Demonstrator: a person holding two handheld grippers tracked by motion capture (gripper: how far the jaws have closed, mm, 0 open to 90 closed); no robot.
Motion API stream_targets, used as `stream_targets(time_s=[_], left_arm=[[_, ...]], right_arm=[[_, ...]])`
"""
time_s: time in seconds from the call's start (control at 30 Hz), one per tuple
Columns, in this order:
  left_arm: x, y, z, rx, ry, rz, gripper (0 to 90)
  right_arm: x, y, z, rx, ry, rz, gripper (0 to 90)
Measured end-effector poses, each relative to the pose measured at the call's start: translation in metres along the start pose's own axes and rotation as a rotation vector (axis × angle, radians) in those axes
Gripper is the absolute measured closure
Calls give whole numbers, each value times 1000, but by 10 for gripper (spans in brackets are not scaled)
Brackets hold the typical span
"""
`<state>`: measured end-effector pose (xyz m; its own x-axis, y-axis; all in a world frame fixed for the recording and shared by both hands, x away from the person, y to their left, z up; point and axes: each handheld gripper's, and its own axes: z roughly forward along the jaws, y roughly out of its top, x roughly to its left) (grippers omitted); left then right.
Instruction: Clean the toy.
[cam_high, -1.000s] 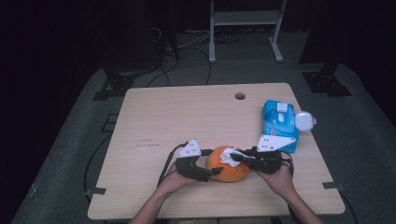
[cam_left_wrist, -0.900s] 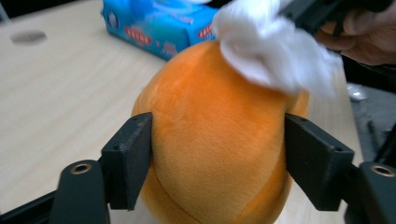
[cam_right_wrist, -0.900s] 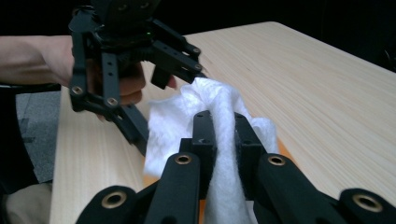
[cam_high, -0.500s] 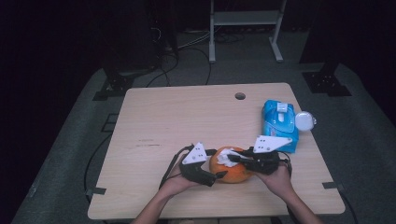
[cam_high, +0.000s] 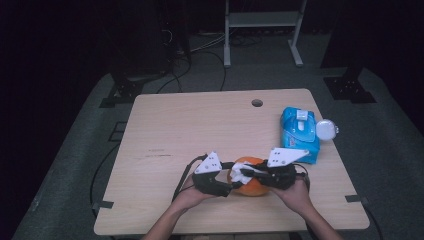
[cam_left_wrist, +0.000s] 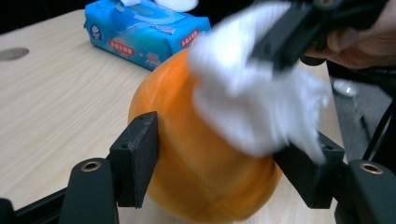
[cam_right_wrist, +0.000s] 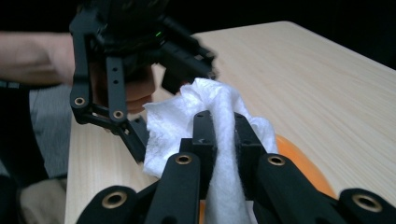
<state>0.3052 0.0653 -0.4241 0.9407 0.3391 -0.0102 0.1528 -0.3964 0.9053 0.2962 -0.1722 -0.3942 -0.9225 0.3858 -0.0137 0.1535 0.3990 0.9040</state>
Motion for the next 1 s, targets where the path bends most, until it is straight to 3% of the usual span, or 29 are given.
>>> stream_targets(time_s=[0.1,0.37,0.43,0.5,0.57,0.73,0.87,1.0], left_arm=[[1,-3,-1,7,-3,-6,335],[4,-9,2,19,-18,-14,328],[6,-8,3,0,-25,-46,240],[10,-10,6,-13,-31,-114,147],[12,-12,9,-15,-49,-148,122],[9,-10,9,-21,-53,-133,147],[7,-12,8,-1,-39,-109,231],[8,-13,8,18,-24,-112,272]], right_arm=[[2,2,3,15,-6,-13,822],[-31,-15,-24,13,-81,96,822],[-33,-19,-26,5,-74,122,822],[-32,-19,-26,7,-68,113,822],[-29,-17,-23,13,-60,98,822],[-17,-11,-10,14,-32,72,821],[-6,-6,3,26,-4,23,819],[-12,-8,-3,28,-4,41,820]])
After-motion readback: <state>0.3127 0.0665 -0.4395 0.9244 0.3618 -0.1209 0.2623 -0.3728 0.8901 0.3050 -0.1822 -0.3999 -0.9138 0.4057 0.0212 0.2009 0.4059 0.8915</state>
